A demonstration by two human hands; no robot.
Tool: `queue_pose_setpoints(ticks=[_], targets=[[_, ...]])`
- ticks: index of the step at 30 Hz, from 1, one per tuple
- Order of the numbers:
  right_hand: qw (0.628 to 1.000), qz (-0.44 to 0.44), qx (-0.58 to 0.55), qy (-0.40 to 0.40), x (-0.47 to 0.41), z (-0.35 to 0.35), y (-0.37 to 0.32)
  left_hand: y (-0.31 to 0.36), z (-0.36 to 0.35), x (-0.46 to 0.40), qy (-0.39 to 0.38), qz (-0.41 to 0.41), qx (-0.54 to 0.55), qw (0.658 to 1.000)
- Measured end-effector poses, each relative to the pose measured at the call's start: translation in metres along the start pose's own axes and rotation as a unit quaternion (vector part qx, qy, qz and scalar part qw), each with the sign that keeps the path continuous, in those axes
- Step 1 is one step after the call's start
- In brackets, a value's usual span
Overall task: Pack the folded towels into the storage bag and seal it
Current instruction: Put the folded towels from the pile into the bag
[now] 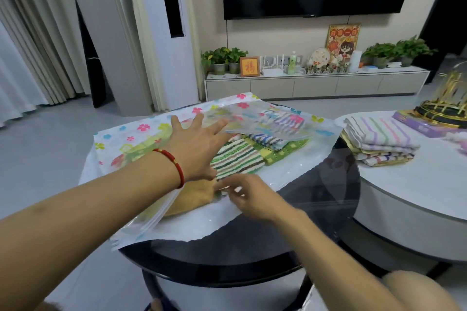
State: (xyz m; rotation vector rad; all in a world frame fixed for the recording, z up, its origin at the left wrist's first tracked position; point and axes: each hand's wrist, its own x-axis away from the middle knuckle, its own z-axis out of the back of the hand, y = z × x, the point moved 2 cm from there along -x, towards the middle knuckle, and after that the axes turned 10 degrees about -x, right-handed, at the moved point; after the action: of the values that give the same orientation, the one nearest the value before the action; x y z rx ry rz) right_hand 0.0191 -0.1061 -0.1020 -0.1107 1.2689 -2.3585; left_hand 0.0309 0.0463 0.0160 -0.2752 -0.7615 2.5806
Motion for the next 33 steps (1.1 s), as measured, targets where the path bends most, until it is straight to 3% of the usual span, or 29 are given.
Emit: queue_pose_setpoints(ticks=[4, 7, 11, 14, 20, 26, 29, 33], targets=[[0.994, -0.079, 0.046, 0.066, 0.029, 0.093, 0.043, 0.028, 0.003, -0.023, 0.005, -0.006, 0.000, 1.000], [0.972, -0.151, 0.049, 0.176, 0.054, 0.159, 0.087, 0.051, 0.008, -0.047, 0.023, -0.023, -0.007, 0.999], [0.902, -0.215, 0.082, 0.365, 0.085, 0.228, 0.149, 0.083, 0.008, -0.082, 0.034, -0.060, -0.047, 0.996], [0.854, -0.254, 0.130, 0.436, 0.091, 0.273, 0.190, 0.103, 0.005, -0.108, 0.017, -0.086, -0.056, 0.995], [0.818, -0.321, 0.238, 0.415, 0.067, 0.343, 0.255, 0.125, -0.008, -0.139, 0.020, -0.104, -0.077, 0.991], [0.826, -0.378, 0.180, 0.378, 0.044, 0.380, 0.280, 0.126, -0.008, -0.147, 0.082, -0.092, -0.036, 0.992], [0.851, -0.400, 0.085, 0.329, 0.036, 0.397, 0.271, 0.123, -0.008, -0.147, 0.097, -0.092, -0.014, 0.991], [0.857, -0.407, 0.029, 0.314, 0.043, 0.407, 0.242, 0.119, -0.002, -0.135, 0.077, -0.065, -0.024, 0.995]])
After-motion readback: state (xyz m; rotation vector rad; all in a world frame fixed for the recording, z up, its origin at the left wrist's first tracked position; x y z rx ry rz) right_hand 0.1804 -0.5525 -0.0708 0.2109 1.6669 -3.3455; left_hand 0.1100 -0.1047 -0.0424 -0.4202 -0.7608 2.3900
